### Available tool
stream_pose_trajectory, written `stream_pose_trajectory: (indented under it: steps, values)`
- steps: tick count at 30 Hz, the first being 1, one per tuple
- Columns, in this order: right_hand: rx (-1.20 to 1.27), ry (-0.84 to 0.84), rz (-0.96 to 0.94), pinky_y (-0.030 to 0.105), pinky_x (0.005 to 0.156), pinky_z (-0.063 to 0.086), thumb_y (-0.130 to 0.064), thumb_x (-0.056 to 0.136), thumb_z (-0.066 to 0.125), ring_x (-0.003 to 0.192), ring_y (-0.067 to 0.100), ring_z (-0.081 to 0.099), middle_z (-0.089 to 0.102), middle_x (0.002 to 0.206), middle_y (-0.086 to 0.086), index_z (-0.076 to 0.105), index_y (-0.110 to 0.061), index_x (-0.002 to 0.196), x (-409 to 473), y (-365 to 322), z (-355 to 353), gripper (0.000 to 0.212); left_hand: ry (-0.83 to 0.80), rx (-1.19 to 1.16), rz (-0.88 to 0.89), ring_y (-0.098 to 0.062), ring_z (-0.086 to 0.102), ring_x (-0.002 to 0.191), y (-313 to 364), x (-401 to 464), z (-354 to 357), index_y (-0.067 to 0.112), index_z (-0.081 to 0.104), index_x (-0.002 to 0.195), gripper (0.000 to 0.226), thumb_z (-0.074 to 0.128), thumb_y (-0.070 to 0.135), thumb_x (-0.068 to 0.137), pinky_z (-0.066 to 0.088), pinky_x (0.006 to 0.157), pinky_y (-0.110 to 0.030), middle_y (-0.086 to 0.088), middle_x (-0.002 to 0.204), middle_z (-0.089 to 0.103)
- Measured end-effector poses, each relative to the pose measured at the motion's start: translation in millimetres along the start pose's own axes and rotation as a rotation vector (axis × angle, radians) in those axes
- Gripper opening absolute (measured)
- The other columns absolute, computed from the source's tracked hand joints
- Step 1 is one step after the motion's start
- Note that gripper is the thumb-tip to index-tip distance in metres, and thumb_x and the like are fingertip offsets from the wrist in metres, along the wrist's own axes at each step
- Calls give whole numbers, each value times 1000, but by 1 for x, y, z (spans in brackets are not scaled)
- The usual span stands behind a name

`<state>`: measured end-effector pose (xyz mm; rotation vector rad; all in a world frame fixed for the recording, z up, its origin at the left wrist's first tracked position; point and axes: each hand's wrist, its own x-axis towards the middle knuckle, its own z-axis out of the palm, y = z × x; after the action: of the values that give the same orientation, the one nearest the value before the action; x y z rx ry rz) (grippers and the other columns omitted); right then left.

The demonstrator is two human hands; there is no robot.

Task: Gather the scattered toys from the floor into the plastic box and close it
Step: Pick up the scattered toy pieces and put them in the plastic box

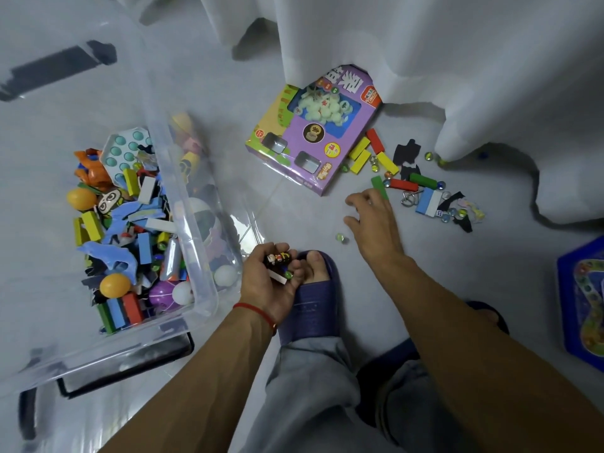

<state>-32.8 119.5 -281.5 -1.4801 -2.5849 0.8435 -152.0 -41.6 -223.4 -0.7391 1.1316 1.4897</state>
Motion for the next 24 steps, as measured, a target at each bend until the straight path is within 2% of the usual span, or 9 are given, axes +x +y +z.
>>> stream_pose_trajectory:
  steps: [3, 5, 9, 11, 14, 16, 20, 22, 24]
  values:
    - [79, -7, 9, 31, 82, 56, -11, 92, 69, 95, 22, 61, 56, 109, 7, 65, -11, 104, 3, 5, -6, 13, -19, 53, -7, -20, 50, 63, -1, -4, 5, 7, 60, 80, 17, 52, 18, 89, 45, 60, -26, -12, 75, 57]
    - [295, 64, 120, 35, 79, 60, -10, 91, 69, 87, 20, 65, 60, 103, 4, 68, -13, 98, 2, 9, -13, 7, -34, 94, 1, -21, 52, 64, -1, -4, 10, 7, 60, 80, 17, 52, 19, 90, 46, 63, -27, -11, 76, 57]
    - [766, 220, 483, 31, 76, 62, -5, 94, 62, 83, 19, 71, 67, 94, -2, 70, -12, 106, -11, 16, -28, 16, -69, 137, 3, -22, 52, 69, -6, -10, 26, 6, 61, 80, 21, 49, 19, 91, 48, 68, -28, -12, 79, 58]
    - [983, 234, 644, 26, 72, 61, -3, 95, 61, 78, 20, 72, 69, 94, 3, 70, -7, 110, -20, 16, -30, 17, -70, 159, 7, -23, 56, 74, -6, -12, 31, 6, 61, 80, 22, 49, 20, 91, 49, 73, -29, -13, 82, 60]
    - [1220, 158, 742, 27, 73, 60, -2, 96, 62, 68, 17, 71, 68, 95, 12, 71, -3, 106, -35, 4, -38, 14, -70, 184, 9, -25, 60, 81, -4, -18, 42, 6, 62, 85, 21, 49, 20, 93, 51, 83, -32, -13, 88, 62]
    - [1241, 47, 682, 26, 72, 60, -5, 94, 65, 67, 18, 72, 68, 93, 14, 71, -4, 100, -45, -14, -51, 9, -50, 204, 18, -25, 59, 82, -4, -24, 48, 7, 61, 88, 20, 49, 22, 94, 52, 83, -32, -12, 86, 62]
    - [1195, -223, 352, 34, 76, 62, -13, 94, 68, 77, 28, 74, 71, 93, 22, 71, 0, 103, -62, -72, -102, 17, -126, 218, 1, -20, 59, 70, -1, -51, 63, 10, 59, 91, 23, 47, 29, 95, 53, 77, -34, -7, 77, 61]
    - [1032, -358, 208, 36, 80, 62, -15, 96, 64, 80, 28, 76, 74, 93, 18, 71, -3, 104, -69, -102, -129, 16, -223, 162, 19, -16, 59, 63, 3, -71, 68, 10, 59, 89, 21, 45, 26, 95, 53, 82, -35, -3, 70, 60]
    - [773, -430, 48, 42, 84, 61, -20, 97, 58, 82, 24, 76, 76, 91, 13, 73, -8, 100, -74, -130, -155, 19, -311, 61, 23, -14, 59, 68, 11, -95, 68, 10, 61, 91, 19, 45, 21, 93, 51, 92, -35, -3, 73, 60]
